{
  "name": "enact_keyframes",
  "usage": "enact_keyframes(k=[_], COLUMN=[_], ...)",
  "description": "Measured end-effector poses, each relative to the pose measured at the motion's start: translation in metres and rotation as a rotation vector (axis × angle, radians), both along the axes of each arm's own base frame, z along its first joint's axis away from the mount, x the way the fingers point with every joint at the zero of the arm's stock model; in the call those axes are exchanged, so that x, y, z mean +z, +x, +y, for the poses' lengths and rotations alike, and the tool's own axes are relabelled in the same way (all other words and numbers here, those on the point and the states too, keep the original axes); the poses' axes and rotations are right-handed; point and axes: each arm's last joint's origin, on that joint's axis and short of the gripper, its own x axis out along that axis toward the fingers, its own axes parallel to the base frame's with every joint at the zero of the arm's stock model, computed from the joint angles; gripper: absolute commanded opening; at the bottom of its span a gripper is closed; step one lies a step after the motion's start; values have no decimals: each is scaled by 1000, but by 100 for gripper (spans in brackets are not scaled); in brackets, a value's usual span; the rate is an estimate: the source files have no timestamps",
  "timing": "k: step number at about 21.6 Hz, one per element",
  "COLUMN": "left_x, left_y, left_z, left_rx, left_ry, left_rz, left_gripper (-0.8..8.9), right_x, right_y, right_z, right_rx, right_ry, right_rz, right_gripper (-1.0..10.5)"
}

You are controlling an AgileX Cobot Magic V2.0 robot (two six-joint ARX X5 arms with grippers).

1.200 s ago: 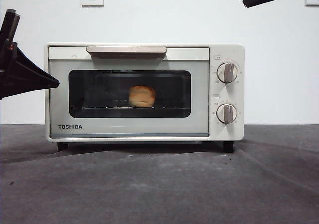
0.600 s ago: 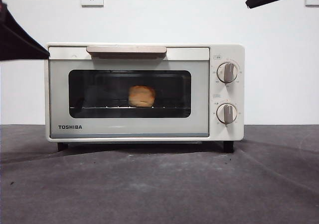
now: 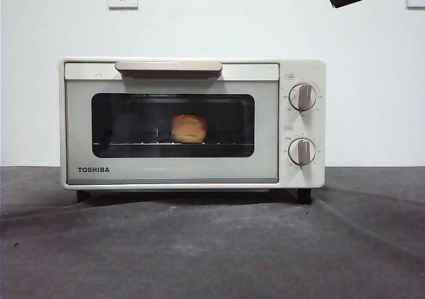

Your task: The left arm flap open the oven, the right arm pick bread and place it into oven, the left arm flap close the oven

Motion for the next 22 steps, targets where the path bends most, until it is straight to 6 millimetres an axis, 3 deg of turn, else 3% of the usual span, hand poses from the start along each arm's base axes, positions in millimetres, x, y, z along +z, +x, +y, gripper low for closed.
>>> enact_keyframes(k=[7, 17, 19, 22], left_x=[-4, -3, -3, -3], left_y=[-19, -22, -22, -22], left_z=[3, 4, 4, 4], left_rx=[-31, -32, -33, -33], left_ry=[60, 59, 59, 59], left_rz=[18, -2, -3, -3], left_gripper=[16, 16, 16, 16], right_x=[0, 0, 0, 0], right_y=[0, 0, 0, 0], right_z=[0, 0, 0, 0], right_rx=[-2, -2, -2, -2], right_ry=[-1, -1, 0, -1], right_rz=[-1, -1, 0, 0], right_gripper=[440, 434, 339, 104])
